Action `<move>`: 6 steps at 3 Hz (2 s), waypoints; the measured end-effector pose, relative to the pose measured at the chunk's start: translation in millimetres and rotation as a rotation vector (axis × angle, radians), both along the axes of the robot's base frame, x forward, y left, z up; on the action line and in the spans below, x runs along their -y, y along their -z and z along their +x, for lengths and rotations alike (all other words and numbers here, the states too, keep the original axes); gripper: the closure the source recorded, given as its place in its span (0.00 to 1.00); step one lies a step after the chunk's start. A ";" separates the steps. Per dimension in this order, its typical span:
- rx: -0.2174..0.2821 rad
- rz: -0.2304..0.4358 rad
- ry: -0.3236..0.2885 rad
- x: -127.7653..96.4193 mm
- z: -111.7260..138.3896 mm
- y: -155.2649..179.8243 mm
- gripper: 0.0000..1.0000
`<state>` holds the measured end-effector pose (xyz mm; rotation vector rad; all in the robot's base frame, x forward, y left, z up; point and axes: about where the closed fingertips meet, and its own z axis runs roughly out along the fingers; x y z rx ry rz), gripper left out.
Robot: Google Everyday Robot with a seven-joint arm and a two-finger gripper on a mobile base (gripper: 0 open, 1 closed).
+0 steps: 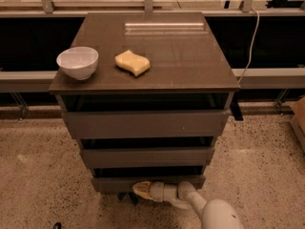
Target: Close bottom drawer
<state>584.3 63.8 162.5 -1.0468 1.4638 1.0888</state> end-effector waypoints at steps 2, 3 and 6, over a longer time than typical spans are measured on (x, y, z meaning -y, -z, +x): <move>-0.030 0.009 0.032 -20.8 14.1 9.4 1.00; -0.036 0.020 0.035 -25.1 16.4 9.5 1.00; -0.041 -0.006 -0.059 29.5 -65.1 -6.1 1.00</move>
Offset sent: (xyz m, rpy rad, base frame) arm 0.0171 0.0093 -0.0083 -0.0048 0.0155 -0.0445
